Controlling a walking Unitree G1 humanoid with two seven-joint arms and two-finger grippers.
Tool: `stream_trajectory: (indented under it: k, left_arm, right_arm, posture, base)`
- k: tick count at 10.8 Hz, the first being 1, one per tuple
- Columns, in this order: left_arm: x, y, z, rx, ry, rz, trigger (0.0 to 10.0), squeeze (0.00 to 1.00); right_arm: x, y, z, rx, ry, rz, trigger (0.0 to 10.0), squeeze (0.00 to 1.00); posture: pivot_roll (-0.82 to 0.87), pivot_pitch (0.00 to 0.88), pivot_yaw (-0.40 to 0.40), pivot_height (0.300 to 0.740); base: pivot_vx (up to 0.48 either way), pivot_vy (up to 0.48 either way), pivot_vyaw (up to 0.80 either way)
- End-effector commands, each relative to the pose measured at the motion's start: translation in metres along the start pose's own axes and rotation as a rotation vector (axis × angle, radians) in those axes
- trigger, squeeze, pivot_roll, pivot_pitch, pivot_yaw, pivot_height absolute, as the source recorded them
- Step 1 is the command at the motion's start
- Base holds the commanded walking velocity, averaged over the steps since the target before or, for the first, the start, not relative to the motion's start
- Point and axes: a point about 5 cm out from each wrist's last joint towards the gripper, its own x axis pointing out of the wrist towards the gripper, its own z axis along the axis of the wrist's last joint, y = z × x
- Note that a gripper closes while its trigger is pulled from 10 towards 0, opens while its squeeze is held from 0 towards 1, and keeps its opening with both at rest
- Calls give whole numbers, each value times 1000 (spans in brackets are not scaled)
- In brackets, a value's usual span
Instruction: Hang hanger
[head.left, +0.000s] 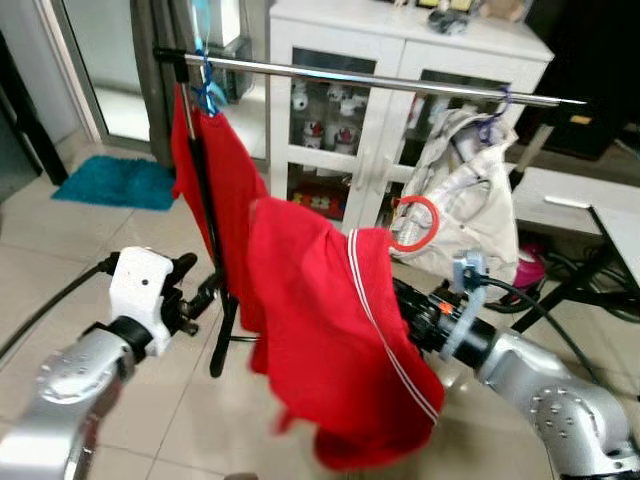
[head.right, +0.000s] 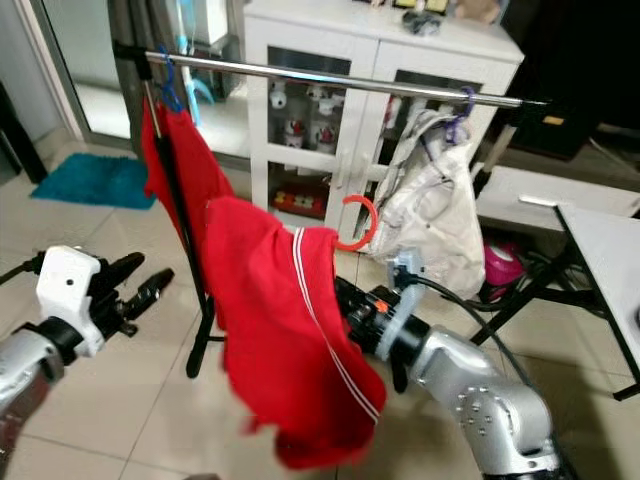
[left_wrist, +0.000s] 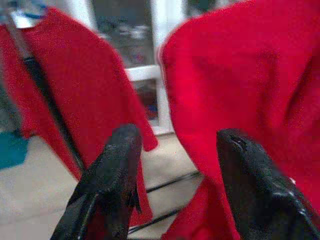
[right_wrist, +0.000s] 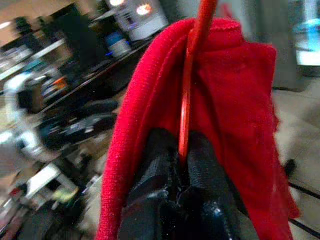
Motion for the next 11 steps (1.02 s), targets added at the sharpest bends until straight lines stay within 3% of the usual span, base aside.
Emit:
stream_trajectory:
  k: [1,2,3,4,6,10,11]
  left_arm:
    - [-2,9,8,21,-33,-41,10000,1000]
    - [-7,19,9,26,-19,-54,10000,1000]
    - [-12,32,6,-28,7,-74,10000,953]
    - [-14,39,2,-139,-7,-132,10000,0]
    - [-8,44,1,-287,-67,-288,10000,0]
    - [12,37,3,-355,-66,-503,10000,0]
    - [20,36,4,-342,-74,-522,4667,0]
  right_arm:
    - [-4,6,17,-48,-33,84,10000,0]
    - [-5,6,20,-55,-11,120,10000,0]
    - [-6,9,27,-56,-9,183,10000,0]
    - [-6,14,32,-52,-3,248,10000,0]
    - [-4,20,36,-67,35,339,10000,0]
    - [-3,32,45,-87,27,420,10000,0]
    - [-3,34,46,-91,23,427,10000,0]
  posture:
    - [69,0,-36,740]
    - [69,0,-34,740]
    - [70,0,-36,740]
    - [80,0,-45,740]
    - [81,0,-46,740]
    - [73,0,-38,740]
    - [62,0,-26,740]
  base:
    - [0,0,0]
    - [0,0,0]
    - [0,0,0]
    - [0,0,0]
    - [0,0,0]
    - [0,0,0]
    - [0,0,0]
